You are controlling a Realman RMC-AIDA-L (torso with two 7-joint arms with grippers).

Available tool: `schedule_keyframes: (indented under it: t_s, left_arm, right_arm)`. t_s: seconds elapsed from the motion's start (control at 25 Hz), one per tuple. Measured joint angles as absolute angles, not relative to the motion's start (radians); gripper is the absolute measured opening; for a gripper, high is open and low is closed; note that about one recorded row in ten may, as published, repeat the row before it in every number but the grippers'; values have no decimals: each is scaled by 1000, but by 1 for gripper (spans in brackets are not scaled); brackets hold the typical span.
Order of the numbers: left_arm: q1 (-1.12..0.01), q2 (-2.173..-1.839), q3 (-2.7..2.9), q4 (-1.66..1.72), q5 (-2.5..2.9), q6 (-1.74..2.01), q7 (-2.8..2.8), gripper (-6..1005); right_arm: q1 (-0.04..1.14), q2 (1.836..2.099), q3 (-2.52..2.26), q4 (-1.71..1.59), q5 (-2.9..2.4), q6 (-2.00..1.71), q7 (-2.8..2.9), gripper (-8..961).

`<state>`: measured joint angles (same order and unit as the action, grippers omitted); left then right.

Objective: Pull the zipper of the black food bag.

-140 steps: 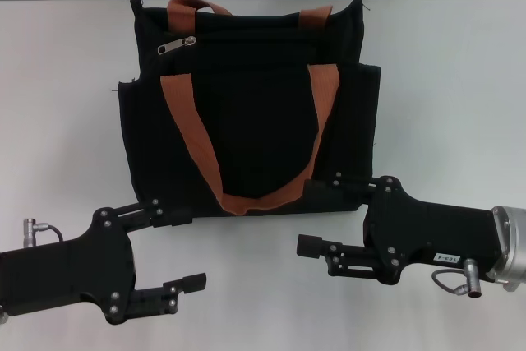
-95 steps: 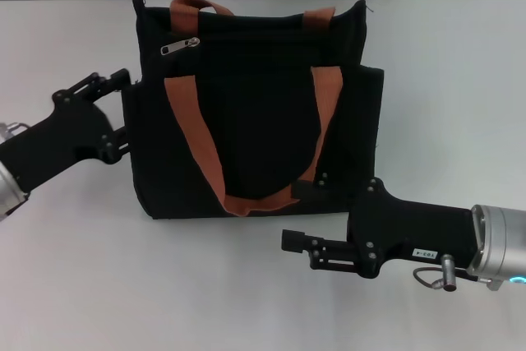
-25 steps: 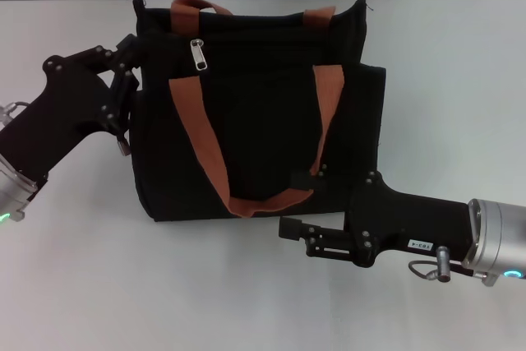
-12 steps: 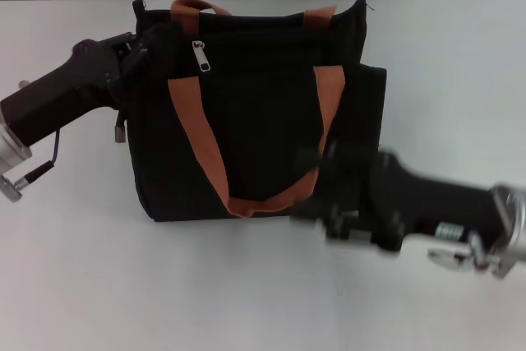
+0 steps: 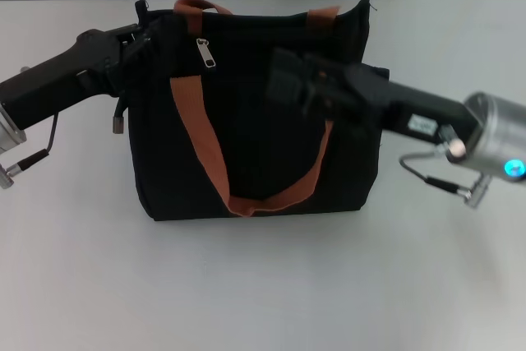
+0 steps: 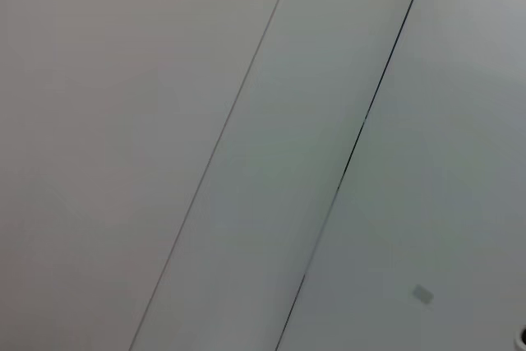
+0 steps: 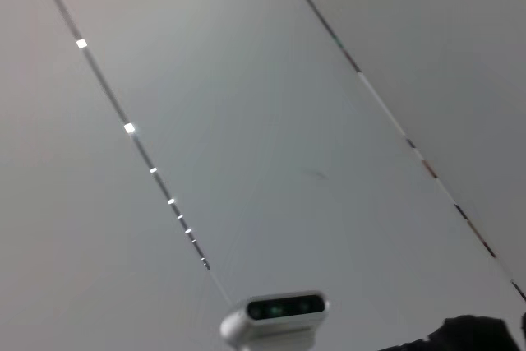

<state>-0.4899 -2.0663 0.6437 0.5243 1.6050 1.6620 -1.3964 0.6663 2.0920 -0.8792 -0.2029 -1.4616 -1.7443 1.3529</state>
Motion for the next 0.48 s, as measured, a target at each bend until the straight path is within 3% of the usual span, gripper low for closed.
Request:
schedule_keyframes:
  t_s: [0.48]
  left_arm:
    - [-506, -2073, 652, 518, 1602, 1662, -1370, 39]
  right_arm:
    - [736, 2090, -892, -276, -1452, -1582, 1858, 705]
